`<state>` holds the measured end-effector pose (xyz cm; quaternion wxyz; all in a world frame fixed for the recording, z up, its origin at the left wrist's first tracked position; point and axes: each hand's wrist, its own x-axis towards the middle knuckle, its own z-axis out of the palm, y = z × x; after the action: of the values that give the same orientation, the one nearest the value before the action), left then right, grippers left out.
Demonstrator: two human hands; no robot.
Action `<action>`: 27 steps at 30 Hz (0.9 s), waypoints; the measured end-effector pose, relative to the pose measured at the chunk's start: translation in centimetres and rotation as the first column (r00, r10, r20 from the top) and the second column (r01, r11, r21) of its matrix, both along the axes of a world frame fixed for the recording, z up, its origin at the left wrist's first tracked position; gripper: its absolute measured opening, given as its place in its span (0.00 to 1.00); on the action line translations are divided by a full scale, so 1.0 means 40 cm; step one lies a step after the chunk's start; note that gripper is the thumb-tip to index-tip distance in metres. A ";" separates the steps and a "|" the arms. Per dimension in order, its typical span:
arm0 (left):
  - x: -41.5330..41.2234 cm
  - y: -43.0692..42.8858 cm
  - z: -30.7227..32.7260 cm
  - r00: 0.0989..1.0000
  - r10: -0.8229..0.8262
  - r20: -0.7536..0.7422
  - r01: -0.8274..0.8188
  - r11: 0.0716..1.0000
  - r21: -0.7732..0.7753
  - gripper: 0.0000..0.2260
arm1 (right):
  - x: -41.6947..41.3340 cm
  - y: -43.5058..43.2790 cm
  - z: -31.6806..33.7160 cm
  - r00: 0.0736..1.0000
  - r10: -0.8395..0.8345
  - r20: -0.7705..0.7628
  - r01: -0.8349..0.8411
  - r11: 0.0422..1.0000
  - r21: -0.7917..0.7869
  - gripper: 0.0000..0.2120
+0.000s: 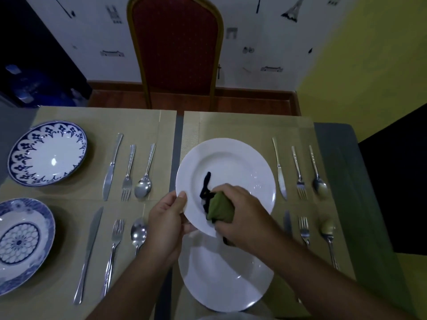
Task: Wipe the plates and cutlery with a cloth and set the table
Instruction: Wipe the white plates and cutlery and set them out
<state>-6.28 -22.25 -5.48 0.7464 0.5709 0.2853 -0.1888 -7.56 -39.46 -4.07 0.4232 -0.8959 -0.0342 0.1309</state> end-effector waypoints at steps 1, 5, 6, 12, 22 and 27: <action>0.023 -0.002 -0.002 1.000 0.020 -0.007 -0.020 1.000 -0.013 0.10 | 0.025 0.003 0.001 0.999 -0.032 0.028 0.031 0.999 0.016 0.25; 0.125 -0.015 -0.017 0.997 0.059 -0.039 -0.062 0.996 -0.058 0.10 | 0.140 -0.020 -0.010 0.974 -0.186 0.127 0.184 0.983 0.030 0.26; 0.146 -0.020 -0.025 0.997 0.066 -0.051 -0.068 0.996 -0.049 0.10 | 0.167 -0.032 -0.014 0.963 -0.227 0.147 0.225 0.974 0.031 0.27; 0.219 -0.044 -0.084 0.984 0.085 -0.154 -0.090 0.996 -0.019 0.11 | 0.244 -0.098 -0.064 0.933 -0.337 0.129 0.336 0.941 0.029 0.26; 0.223 -0.020 -0.090 0.965 0.058 -0.256 -0.065 0.998 -0.021 0.09 | 0.202 -0.100 -0.129 0.930 -0.351 0.113 0.348 0.936 0.046 0.26; 0.138 -0.026 -0.037 0.992 -0.097 -0.076 0.110 0.978 0.177 0.07 | 0.161 -0.110 -0.108 0.927 -0.350 0.132 0.340 0.936 0.096 0.26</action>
<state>-0.77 -23.31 -6.94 0.6704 0.6439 0.2961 -0.2197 -1.11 -43.85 -8.39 0.4676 -0.8795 0.0882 -0.0132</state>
